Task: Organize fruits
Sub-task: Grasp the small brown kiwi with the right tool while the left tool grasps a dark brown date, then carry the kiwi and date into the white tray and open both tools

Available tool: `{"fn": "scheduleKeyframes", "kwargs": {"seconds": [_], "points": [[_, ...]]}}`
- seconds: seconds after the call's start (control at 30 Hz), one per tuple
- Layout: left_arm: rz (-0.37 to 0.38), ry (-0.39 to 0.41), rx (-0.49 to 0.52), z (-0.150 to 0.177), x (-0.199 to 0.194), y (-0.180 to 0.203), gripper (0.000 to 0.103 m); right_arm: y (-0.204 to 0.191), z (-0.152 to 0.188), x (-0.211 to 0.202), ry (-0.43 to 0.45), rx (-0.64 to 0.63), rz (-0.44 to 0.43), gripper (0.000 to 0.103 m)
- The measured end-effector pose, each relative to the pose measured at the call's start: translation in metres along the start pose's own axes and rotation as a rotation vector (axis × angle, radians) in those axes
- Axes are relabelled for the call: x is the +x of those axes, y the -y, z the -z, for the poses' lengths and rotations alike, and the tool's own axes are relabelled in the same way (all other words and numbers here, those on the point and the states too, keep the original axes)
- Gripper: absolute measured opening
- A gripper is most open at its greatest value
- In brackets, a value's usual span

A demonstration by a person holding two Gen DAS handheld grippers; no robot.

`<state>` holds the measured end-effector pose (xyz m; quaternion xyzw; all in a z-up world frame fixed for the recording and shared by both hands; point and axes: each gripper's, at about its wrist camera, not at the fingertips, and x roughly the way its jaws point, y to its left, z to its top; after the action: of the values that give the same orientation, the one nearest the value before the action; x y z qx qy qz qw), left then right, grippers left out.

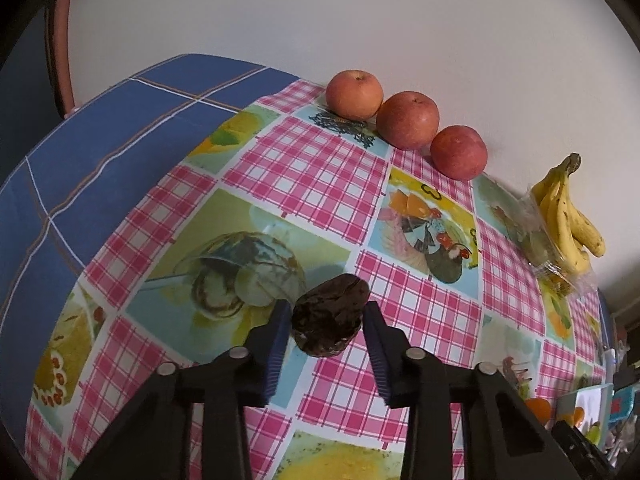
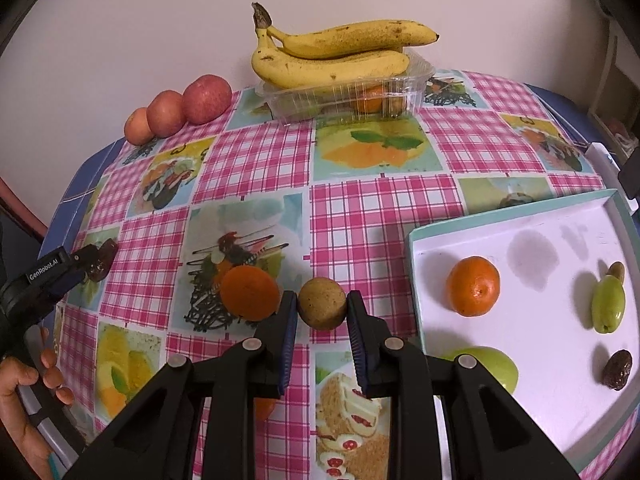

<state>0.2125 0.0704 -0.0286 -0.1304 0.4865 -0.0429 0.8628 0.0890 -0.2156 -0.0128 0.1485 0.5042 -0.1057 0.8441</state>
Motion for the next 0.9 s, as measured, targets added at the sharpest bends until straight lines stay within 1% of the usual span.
{"fn": "scheduleKeyframes", "kwargs": {"seconds": [0.23,0.37,0.63,0.9], "points": [[0.009,-0.014,0.010,0.003,-0.002,0.004,0.038,-0.003,0.000,0.000,0.001,-0.007,-0.001,0.026],[0.015,-0.028,-0.005,0.006,-0.008,0.006,0.031,-0.003,0.000,-0.002,0.002,-0.018,-0.001,0.026],[0.044,-0.036,0.018,0.018,-0.033,0.026,0.031,0.000,0.004,-0.015,0.010,-0.034,0.014,0.026],[0.079,-0.013,0.046,0.035,-0.074,0.052,0.031,0.005,0.014,-0.040,0.016,-0.041,0.015,0.026]]}}
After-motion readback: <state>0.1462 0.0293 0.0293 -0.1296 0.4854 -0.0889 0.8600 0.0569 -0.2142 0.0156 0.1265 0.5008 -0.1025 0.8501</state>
